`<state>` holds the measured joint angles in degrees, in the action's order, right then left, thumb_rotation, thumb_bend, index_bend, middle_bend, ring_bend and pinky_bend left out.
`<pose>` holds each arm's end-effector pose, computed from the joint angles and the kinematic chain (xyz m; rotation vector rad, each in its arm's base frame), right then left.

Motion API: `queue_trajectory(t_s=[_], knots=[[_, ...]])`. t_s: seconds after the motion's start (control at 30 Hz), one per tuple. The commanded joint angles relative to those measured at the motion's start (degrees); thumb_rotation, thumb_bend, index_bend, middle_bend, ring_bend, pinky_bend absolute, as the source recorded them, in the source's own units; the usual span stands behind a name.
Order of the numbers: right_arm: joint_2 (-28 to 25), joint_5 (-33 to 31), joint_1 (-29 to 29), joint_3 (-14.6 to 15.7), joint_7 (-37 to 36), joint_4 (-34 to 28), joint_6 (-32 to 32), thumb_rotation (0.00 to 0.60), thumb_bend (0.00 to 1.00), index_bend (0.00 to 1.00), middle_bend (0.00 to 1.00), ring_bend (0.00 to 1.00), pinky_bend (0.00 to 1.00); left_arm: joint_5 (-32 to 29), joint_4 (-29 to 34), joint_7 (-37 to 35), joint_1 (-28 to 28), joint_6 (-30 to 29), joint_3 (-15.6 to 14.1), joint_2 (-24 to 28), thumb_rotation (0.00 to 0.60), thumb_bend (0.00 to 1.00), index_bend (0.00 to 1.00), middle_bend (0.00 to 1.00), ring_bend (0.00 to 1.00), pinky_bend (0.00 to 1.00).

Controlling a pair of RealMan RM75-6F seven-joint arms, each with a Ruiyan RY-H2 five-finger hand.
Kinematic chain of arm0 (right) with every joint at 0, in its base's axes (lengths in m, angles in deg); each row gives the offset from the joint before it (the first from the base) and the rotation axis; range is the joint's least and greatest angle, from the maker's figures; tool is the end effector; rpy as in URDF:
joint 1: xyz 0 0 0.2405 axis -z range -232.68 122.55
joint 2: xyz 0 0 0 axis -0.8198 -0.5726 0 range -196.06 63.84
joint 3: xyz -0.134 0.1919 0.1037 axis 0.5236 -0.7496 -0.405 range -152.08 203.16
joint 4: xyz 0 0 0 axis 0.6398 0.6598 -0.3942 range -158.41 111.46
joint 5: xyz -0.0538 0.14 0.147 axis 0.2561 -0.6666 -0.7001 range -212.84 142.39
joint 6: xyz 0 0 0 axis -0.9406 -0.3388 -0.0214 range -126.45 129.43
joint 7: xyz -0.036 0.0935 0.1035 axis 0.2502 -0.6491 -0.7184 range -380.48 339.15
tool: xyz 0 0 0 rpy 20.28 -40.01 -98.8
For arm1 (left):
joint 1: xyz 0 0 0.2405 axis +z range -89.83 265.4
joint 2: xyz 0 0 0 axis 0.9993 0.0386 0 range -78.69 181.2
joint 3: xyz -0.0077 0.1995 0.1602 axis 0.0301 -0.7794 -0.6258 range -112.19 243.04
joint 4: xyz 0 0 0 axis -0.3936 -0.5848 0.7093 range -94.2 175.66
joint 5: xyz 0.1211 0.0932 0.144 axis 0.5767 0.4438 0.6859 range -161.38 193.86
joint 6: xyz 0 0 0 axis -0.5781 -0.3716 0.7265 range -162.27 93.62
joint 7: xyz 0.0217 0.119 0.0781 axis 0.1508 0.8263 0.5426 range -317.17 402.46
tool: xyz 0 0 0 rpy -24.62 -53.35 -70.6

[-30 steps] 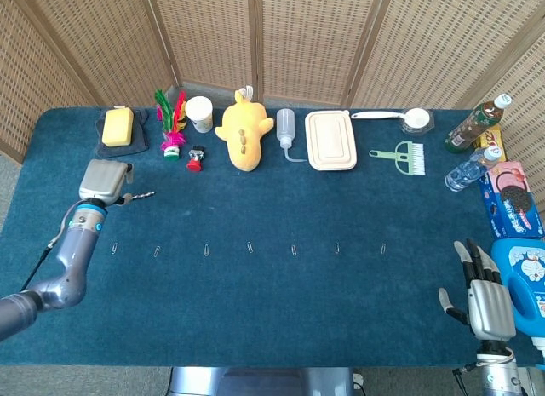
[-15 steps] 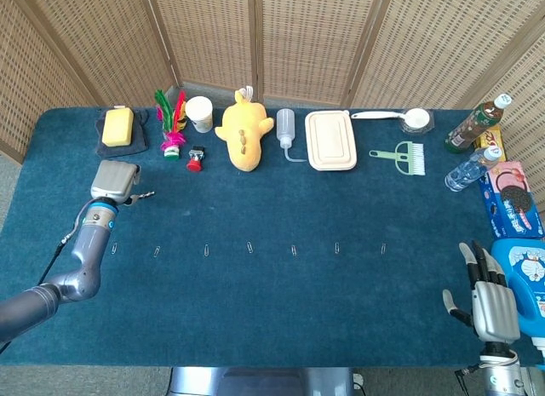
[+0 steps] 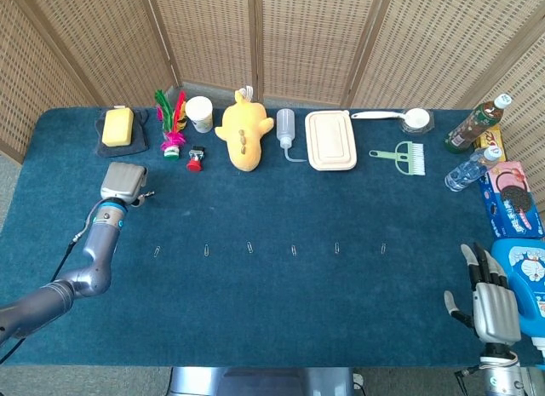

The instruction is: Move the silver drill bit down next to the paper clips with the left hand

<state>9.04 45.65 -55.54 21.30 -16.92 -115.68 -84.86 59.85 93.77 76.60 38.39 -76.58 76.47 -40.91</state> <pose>-0.3135 -0.1604 0.1080 1.2027 -1.0557 0.9135 -0.2414 0.4445 0.0275 -1.6553 -0.7734 -0.4023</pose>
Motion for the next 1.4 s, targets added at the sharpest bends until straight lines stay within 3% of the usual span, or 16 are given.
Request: queue_trajectory(t_s=[0.03, 0.6, 1.4], knots=[[0.1, -0.23, 0.16, 0.0, 0.07, 0.14, -0.07, 0.6, 0.39, 0.03, 0.01, 0.0, 0.12, 0.45, -1.43, -0.62, -0.54, 0.62, 0.04, -1.03, 0.6, 0.4, 0.48, 1.0, 0.99, 0.86], [-0.13, -0.36, 0.68, -0.43, 0.34, 0.02, -0.93, 0.6, 0.39, 0.02, 0.01, 0.0, 0.12, -0.65, -5.15, -0.14, -1.33, 2.77, -0.08, -3.28, 0.6, 0.41, 0.51, 1.0, 0.99, 0.86], [0.42, -1.08, 0.85, -0.5, -0.05, 0.96, -0.15, 0.6, 0.39, 0.01, 0.01, 0.0, 0.12, -7.31, -5.62, 4.99, -2.39, 5.02, -0.76, -2.9, 0.6, 0.61, 0.52, 1.0, 0.99, 0.86]])
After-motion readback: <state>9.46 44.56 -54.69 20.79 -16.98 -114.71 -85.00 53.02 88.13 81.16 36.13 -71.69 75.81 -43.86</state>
